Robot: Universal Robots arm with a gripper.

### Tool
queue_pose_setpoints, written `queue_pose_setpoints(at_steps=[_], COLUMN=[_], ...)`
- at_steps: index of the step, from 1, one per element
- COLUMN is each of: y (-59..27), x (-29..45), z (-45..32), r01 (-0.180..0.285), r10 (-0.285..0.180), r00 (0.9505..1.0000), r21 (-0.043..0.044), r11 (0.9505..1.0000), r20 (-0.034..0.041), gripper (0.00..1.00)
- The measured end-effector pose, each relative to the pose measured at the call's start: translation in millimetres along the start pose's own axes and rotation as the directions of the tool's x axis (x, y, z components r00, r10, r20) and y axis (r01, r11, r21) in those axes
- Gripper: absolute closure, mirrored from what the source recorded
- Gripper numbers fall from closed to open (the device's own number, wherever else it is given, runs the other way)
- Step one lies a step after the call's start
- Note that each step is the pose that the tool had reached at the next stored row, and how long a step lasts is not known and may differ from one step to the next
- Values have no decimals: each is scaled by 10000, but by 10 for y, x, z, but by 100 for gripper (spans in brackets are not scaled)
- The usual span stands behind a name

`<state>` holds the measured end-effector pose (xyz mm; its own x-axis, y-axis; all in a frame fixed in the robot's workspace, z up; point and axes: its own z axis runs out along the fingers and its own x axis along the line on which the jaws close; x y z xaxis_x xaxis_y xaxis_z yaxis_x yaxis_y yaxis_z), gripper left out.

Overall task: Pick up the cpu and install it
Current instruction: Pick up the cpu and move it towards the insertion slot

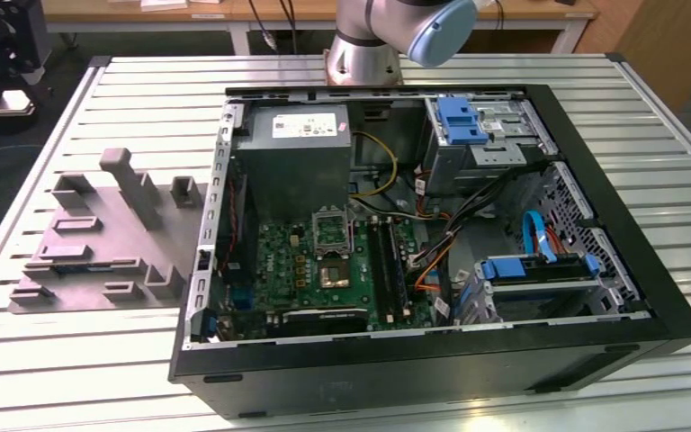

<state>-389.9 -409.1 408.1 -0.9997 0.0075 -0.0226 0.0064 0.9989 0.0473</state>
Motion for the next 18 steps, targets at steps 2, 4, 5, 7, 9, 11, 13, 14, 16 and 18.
queue_pose_setpoints(at_steps=[2, 4, 5, 7, 9, 11, 13, 14, 16, 18], y=[0, 0, 0, 0, 0, 0, 0, 1, 1, 1], x=[0, -1, -2, -18, -46, -71, -91, -98, -109, -122], z=[0, 0, 0, 0, 2, 2, 3, 3, 3, 3], r01=[0, 0, 0, 2, 0, 1, 0, 0, 0, 0], r10=[0, 0, 0, -2, 0, -1, 0, 0, 0, 0], r00=[10000, 10000, 10000, 10000, 10000, 10000, 10000, 10000, 10000, 10000], r21=[0, 0, 0, 1, 0, 0, 0, 0, 1, 0], r11=[10000, 10000, 10000, 10000, 10000, 10000, 10000, 10000, 10000, 10000], r20=[1, 0, 0, -1, 0, 0, 0, 0, 0, 0], gripper=[53, 53, 53, 53, 53, 53, 53, 53, 53, 53])
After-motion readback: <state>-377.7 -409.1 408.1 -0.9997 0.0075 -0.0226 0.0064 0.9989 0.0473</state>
